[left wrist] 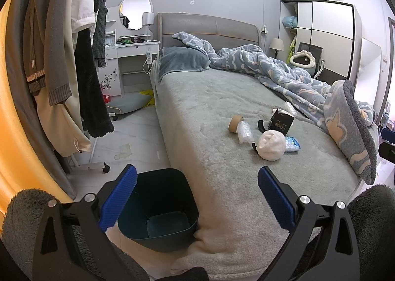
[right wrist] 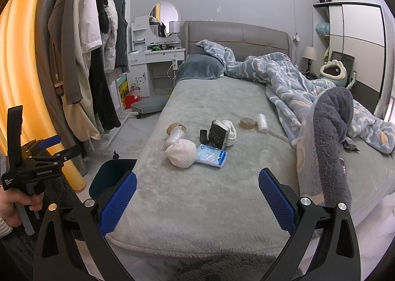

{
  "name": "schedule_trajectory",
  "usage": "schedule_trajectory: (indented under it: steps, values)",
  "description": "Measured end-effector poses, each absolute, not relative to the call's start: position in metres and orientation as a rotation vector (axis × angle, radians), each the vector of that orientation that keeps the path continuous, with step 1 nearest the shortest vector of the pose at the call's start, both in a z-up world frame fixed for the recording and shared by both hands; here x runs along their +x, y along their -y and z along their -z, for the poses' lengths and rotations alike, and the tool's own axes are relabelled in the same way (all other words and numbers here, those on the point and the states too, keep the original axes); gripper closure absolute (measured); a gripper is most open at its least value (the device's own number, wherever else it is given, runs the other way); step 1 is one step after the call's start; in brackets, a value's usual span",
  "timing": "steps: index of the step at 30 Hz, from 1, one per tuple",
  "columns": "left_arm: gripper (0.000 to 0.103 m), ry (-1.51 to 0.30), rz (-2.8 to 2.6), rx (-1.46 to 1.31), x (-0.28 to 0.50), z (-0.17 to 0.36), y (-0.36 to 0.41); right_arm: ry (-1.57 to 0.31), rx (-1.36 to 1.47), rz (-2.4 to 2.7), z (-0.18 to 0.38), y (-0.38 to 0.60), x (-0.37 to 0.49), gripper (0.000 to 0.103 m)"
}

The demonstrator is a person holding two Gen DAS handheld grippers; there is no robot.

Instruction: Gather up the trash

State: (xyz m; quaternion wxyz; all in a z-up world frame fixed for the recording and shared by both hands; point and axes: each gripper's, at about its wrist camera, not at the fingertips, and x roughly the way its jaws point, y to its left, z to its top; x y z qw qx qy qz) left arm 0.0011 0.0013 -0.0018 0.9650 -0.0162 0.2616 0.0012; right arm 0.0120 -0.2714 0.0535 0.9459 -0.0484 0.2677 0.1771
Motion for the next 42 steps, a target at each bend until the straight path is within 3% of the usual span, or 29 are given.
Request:
schedule_trajectory:
  steps: [42]
  values:
    - [0.003, -0.534, -0.001, -0.035, 0.0014, 0.0063, 0.0027, -0.552, -0.100, -0.360, -0.0536, 0.2708, 0.0132, 0.003]
